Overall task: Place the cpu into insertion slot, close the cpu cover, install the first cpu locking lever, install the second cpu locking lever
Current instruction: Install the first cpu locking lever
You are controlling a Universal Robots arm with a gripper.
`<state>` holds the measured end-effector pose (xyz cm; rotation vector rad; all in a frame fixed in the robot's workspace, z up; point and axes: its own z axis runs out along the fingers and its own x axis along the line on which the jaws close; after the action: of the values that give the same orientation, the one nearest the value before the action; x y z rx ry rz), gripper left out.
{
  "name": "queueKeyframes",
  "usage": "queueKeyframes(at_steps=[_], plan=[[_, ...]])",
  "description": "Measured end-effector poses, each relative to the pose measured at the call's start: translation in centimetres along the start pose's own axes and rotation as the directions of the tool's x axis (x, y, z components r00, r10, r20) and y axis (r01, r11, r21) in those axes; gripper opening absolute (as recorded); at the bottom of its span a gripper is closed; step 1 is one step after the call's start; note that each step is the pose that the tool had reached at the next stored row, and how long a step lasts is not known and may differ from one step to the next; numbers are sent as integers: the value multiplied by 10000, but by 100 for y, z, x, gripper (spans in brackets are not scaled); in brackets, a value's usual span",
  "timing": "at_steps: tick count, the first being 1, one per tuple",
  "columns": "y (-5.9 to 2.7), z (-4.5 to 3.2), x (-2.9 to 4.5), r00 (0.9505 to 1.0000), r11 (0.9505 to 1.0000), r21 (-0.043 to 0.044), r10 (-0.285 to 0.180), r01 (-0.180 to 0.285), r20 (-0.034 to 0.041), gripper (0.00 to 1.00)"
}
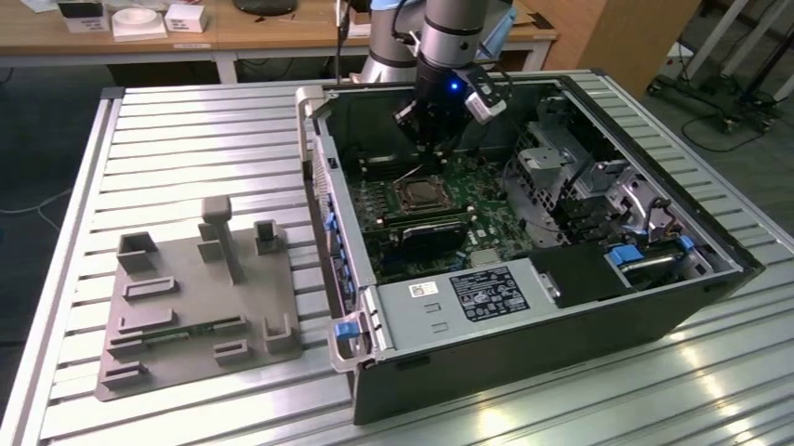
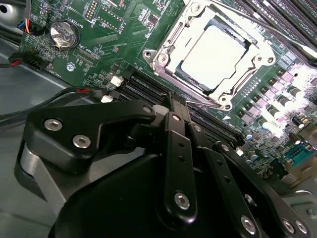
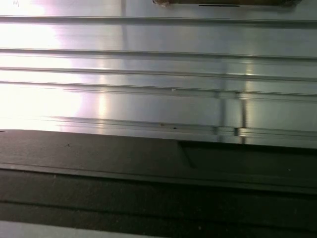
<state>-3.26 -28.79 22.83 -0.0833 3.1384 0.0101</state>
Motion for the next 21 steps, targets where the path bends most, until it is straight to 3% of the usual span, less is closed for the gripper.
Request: queueKeyframes(at_steps=[10,15,21], plan=[[0,6,0,10000,10000,61,35,-35,-4,10],[-1,21,0,9991,9991,85,427,-426,-1,10],[-16,30,11,9995,9995,83,305,-305,0,10]])
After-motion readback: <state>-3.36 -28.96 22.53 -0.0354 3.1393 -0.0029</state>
